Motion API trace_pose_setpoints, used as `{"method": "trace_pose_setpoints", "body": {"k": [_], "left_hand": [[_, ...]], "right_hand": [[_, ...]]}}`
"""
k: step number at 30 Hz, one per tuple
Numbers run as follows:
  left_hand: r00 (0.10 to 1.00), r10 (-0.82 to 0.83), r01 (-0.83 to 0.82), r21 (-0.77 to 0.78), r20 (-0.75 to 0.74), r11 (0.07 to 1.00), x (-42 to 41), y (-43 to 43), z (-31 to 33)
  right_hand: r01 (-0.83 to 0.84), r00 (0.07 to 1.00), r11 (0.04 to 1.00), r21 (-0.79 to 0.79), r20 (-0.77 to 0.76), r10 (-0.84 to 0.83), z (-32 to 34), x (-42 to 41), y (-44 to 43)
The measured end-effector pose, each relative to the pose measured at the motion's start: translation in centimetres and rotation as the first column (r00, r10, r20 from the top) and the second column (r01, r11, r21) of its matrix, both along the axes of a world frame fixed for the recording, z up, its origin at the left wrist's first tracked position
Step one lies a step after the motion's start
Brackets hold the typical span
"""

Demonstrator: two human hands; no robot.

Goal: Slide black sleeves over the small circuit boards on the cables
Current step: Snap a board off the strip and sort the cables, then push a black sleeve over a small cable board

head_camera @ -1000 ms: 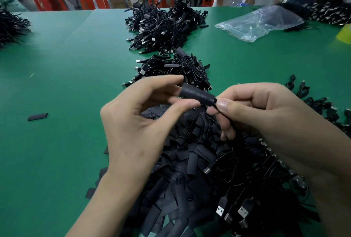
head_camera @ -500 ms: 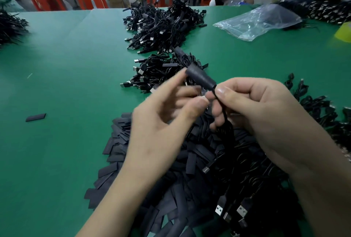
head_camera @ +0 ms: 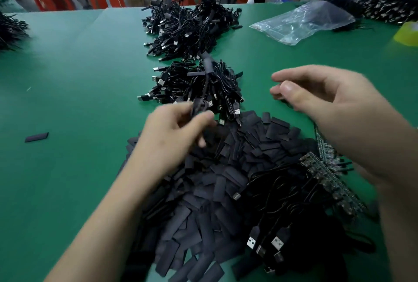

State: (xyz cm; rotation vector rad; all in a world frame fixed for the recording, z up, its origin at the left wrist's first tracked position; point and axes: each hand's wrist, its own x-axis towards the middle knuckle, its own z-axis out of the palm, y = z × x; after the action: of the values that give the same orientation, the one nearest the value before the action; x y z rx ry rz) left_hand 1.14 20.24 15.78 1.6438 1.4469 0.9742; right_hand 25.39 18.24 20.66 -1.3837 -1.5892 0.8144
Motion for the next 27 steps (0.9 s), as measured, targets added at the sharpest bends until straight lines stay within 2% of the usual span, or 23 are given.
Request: {"method": "trace_pose_setpoints", "body": {"k": [5,9,13,15,17,18,20,23,27], "left_hand": [[0.965,0.177,-0.167,0.070,-0.195,0.984,-0.6,6.5,1.1],[0.922,0.174,-0.158,0.074,-0.346,0.985,-0.3,9.8,1.7],[0.770,0.188,-0.144,0.121,-0.610,0.982,0.1,9.2,2.3],[0.715,0.247,-0.162,0.188,-0.654,0.969,0.4,7.7,2.5],[0.735,0.272,-0.140,0.254,-0.621,0.957,1.8,5.4,2.5],[0.774,0.235,-0.087,0.269,-0.587,0.959,2.9,4.0,2.5],[0.830,0.057,0.084,0.226,-0.555,0.970,5.5,1.3,1.8],[0.781,-0.187,0.284,0.072,-0.596,0.956,8.5,-2.0,-0.2],[0.786,-0.276,0.340,0.014,-0.554,0.940,8.9,-3.1,-1.2]], "right_hand": [[-0.025,0.938,0.992,-0.123,0.341,0.066,-0.1,2.5,0.3],[0.011,0.777,0.968,-0.250,0.611,0.149,-0.7,3.5,1.0],[0.142,0.647,0.919,-0.368,0.737,0.195,-1.2,5.3,1.5],[0.180,0.616,0.890,-0.420,0.753,0.231,-1.6,6.2,1.8],[0.201,0.611,0.855,-0.478,0.744,0.272,-2.3,6.8,2.0],[0.209,0.612,0.836,-0.507,0.735,0.293,-2.6,6.9,2.2],[0.216,0.615,0.807,-0.549,0.719,0.324,-3.2,6.9,2.4],[0.211,0.609,0.790,-0.575,0.710,0.354,-3.9,6.7,2.6],[0.173,0.611,0.798,-0.578,0.698,0.373,-3.8,6.7,2.5]]}}
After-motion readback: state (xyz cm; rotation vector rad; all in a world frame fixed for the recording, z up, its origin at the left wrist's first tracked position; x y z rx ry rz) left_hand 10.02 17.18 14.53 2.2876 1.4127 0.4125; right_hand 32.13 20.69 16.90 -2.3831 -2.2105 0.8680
